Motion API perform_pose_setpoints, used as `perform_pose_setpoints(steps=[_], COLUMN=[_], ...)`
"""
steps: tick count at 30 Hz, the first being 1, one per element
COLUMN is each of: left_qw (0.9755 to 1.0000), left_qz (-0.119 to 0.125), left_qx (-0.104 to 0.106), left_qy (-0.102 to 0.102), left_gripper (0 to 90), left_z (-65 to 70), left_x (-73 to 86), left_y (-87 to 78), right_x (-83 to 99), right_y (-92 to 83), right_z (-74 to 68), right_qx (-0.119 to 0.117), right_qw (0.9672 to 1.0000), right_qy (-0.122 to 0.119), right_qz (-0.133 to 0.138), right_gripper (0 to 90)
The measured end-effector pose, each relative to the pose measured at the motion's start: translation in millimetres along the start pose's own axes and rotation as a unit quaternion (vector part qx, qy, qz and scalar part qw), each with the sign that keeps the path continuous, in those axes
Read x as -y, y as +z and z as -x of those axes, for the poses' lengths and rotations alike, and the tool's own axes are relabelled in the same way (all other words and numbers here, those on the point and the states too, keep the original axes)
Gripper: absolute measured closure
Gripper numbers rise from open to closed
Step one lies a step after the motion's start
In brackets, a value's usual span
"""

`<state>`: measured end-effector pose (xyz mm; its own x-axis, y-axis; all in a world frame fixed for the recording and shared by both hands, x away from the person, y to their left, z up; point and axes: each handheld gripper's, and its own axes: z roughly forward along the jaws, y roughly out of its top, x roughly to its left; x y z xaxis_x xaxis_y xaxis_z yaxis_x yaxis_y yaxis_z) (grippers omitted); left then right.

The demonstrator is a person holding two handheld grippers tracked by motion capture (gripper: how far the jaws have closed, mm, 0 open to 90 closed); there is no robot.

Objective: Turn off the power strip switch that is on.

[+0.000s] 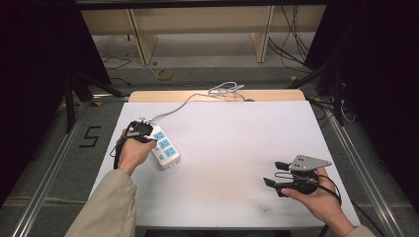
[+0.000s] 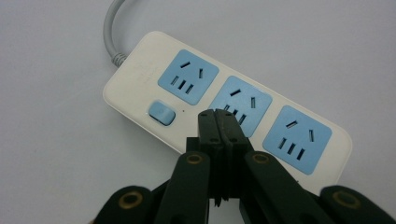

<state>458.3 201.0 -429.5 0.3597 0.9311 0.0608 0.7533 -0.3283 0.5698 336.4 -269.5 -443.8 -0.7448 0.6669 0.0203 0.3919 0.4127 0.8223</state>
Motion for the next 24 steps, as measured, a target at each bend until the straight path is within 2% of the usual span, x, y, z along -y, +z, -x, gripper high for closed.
perform_pose_setpoints(steps=[24], left_qw=[0.9999], left_qz=[-0.015], left_qx=[-0.001], left_qy=[0.003], left_gripper=[89.9], left_z=[-0.8], left_x=[-2.4], left_y=[9.8], right_x=[0.2], right_y=[0.1], right_z=[0.1], right_qx=[-0.001], right_qw=[1.0000], right_qy=[-0.001], right_qz=[-0.003], right_gripper=[29.0])
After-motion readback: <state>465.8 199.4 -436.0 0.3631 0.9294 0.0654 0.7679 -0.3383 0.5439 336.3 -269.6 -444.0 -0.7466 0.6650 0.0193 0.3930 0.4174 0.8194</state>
